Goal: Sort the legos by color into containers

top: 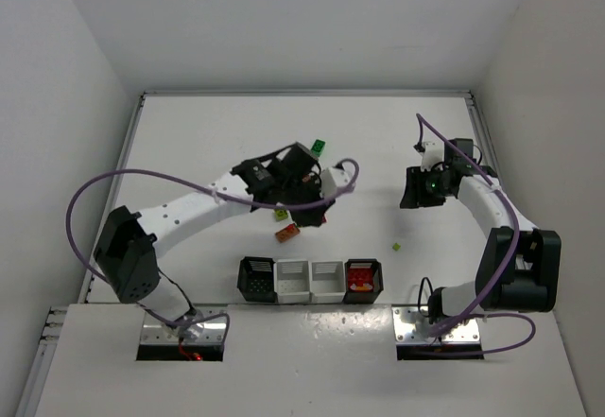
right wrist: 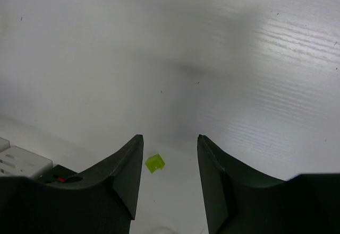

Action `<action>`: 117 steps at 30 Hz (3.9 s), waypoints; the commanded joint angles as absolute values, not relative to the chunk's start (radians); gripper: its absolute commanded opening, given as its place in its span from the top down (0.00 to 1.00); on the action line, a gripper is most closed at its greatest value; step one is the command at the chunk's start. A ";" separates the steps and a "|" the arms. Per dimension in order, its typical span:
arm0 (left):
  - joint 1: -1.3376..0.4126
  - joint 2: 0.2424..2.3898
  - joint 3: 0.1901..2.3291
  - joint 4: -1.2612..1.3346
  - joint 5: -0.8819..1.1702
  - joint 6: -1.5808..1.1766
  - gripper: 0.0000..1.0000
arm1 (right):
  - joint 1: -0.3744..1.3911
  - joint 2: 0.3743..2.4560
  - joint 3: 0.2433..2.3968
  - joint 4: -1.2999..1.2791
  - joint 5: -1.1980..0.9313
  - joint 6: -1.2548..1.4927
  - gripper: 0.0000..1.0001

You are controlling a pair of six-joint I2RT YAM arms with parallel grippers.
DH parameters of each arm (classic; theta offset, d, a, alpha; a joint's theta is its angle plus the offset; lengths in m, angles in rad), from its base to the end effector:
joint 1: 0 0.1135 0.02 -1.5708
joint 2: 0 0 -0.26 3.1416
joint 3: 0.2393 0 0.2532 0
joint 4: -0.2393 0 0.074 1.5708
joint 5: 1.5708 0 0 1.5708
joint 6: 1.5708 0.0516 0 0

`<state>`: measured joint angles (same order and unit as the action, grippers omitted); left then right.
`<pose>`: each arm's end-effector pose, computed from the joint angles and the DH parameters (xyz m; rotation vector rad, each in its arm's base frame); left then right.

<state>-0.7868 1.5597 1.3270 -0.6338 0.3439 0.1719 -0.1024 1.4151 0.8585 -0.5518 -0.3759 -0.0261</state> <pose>0.2346 -0.2599 0.2817 1.2871 2.1322 -0.6878 0.2752 -0.0092 0.1822 -0.0173 2.6247 0.4580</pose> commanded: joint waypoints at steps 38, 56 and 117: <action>-1.190 1.736 1.494 -0.629 0.312 0.074 0.57 | -0.210 1.405 0.868 -0.522 -0.410 0.018 0.44; -0.730 1.706 1.447 -0.515 0.108 -0.005 0.43 | -0.210 1.434 0.868 -0.512 -0.428 0.018 0.44; -0.601 2.100 1.579 -0.554 0.195 -0.084 0.47 | -0.210 1.483 0.868 -0.512 -0.457 0.000 0.44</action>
<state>-0.5900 2.0968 1.5688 -0.5491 0.1692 -0.0696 -0.2073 1.4845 0.8585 -0.5392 -0.4313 0.0040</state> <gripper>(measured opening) 0.534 0.560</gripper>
